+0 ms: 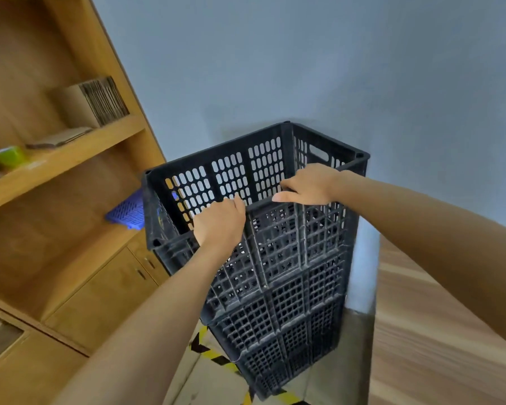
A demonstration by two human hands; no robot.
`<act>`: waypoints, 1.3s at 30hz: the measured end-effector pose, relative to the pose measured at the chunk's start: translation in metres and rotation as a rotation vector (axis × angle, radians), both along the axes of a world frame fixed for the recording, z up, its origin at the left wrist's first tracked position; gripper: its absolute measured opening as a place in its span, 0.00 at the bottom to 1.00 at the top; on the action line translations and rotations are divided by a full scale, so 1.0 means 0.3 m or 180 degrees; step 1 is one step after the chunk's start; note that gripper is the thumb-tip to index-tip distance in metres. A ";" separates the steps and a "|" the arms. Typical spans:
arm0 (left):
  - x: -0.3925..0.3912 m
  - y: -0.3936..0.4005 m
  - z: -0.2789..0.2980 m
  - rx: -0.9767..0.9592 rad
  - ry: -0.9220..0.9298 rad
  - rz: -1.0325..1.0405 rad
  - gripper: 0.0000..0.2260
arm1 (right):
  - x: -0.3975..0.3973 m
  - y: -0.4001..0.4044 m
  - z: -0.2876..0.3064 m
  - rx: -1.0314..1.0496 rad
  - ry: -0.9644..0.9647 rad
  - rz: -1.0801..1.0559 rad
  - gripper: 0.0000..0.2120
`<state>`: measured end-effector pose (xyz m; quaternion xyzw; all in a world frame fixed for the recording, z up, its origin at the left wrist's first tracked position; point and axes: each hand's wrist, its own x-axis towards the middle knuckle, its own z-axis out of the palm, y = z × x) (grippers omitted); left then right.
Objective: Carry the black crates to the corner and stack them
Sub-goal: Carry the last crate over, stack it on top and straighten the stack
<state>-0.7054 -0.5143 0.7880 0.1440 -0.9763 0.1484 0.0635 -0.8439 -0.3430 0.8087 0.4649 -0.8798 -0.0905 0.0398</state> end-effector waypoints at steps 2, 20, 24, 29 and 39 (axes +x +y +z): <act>-0.012 -0.005 -0.002 -0.0011 0.0041 0.0015 0.15 | -0.027 -0.009 -0.025 -0.0144 0.0313 0.0282 0.42; -0.027 -0.130 -0.036 -0.0360 0.0266 -0.0071 0.13 | 0.003 -0.094 -0.097 -0.0864 0.0665 -0.0120 0.46; -0.022 -0.141 -0.027 -0.0207 0.0156 -0.0259 0.14 | 0.016 -0.096 -0.095 -0.0854 0.0652 -0.0197 0.48; -0.011 -0.160 -0.020 -0.0126 0.0285 -0.0582 0.07 | 0.043 -0.100 -0.097 -0.0885 0.0581 -0.0321 0.49; -0.016 -0.218 -0.020 -0.0033 0.0271 -0.0994 0.16 | 0.094 -0.141 -0.079 -0.0902 0.0573 -0.0684 0.42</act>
